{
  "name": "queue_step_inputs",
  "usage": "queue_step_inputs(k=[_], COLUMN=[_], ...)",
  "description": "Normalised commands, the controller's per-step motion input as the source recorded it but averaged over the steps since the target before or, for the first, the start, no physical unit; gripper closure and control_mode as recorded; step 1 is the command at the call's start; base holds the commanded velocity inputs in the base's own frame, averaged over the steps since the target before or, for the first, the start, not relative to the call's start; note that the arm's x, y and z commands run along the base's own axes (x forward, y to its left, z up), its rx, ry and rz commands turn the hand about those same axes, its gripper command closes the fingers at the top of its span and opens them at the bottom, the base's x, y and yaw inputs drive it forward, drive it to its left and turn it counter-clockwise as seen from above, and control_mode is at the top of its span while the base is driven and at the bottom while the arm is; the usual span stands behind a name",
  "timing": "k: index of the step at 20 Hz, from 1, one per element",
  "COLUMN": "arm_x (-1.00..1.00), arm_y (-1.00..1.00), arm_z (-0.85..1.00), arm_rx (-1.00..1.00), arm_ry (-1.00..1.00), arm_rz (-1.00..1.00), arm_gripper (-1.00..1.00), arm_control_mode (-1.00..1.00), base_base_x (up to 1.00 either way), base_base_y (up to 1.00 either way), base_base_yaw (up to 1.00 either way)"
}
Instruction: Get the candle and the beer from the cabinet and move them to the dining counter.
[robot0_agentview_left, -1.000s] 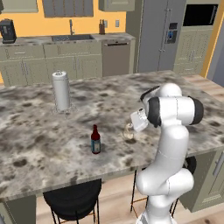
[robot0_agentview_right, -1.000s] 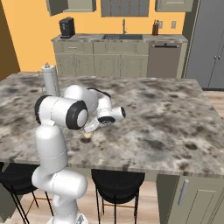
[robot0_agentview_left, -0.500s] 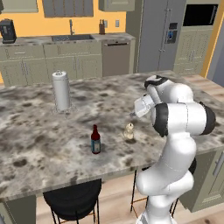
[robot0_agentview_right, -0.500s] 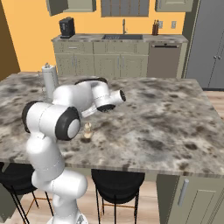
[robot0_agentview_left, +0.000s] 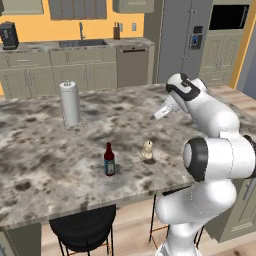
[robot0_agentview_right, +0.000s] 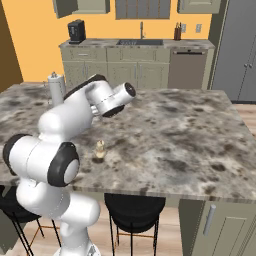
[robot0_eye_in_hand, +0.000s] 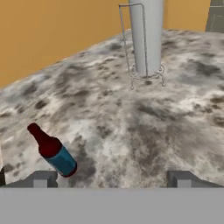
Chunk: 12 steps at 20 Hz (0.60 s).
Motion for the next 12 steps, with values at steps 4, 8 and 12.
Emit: queue_step_inputs(k=[4,8,12], arm_x=[-0.61,-0.79,-1.00], arm_y=[0.00,0.00,-0.01], arm_z=[0.83,0.69,0.49], arm_rx=[-0.03,-0.02,0.00], arm_ry=[0.14,0.14,0.11], arm_rz=[-0.25,-0.27,-0.27], arm_gripper=[-1.00,-1.00,-1.00], arm_control_mode=[-1.00,-1.00,-1.00], base_base_x=[0.00,0.00,0.00], base_base_y=[0.00,0.00,0.00], base_base_yaw=[0.00,0.00,0.00])
